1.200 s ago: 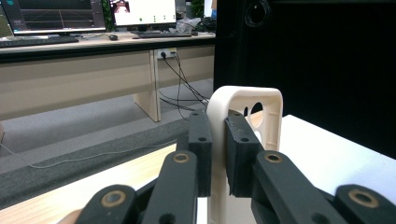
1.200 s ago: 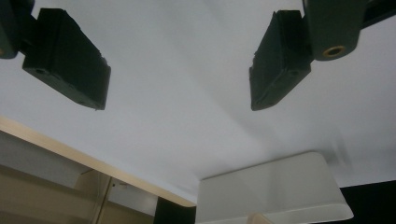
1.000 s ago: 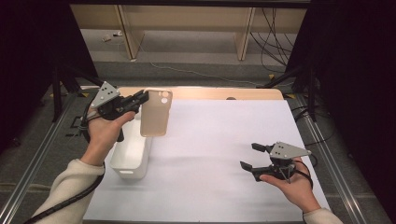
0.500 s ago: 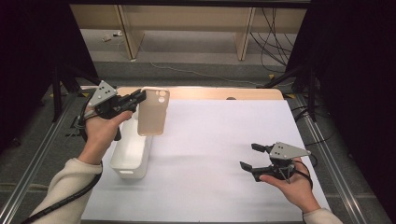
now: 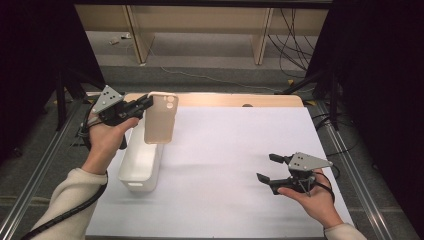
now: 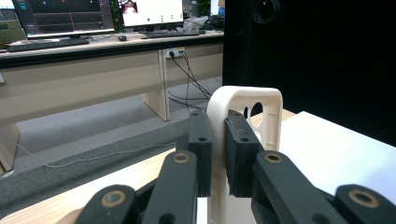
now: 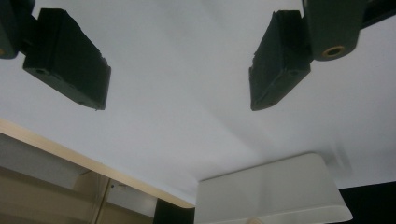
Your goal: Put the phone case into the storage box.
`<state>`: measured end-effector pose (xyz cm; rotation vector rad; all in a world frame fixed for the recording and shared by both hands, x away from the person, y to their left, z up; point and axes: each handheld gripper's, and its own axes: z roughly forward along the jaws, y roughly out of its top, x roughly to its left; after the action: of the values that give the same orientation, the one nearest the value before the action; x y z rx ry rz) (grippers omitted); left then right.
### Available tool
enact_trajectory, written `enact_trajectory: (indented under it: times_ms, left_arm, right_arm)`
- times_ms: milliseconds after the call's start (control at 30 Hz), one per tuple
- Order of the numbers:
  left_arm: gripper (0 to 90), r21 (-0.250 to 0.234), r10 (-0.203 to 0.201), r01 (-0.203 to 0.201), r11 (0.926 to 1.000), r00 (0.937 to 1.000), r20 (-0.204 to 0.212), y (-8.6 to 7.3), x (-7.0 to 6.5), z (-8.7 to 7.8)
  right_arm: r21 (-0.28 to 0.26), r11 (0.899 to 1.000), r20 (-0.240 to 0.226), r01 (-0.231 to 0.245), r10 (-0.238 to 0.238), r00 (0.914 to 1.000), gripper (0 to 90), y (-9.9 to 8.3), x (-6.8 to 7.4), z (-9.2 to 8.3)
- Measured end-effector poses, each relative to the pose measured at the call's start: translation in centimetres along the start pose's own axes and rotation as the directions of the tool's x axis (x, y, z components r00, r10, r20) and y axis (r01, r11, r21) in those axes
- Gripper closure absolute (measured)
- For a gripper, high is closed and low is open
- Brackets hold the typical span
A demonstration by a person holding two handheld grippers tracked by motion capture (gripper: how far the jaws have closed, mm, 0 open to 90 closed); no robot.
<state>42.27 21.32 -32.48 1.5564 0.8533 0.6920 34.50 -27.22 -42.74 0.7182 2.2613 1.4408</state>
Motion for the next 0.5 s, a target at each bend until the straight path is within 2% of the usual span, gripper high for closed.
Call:
enact_trajectory:
  times_ms: [500]
  left_arm:
    - [82.0,-0.003,0.007,-0.007,1.0000,0.9999,-0.014,-0.01,0.98,-0.11]
  right_arm:
    - [0.002,1.000,-0.001,-0.001,0.001,1.0000,22.0,-0.03,0.03,0.05]
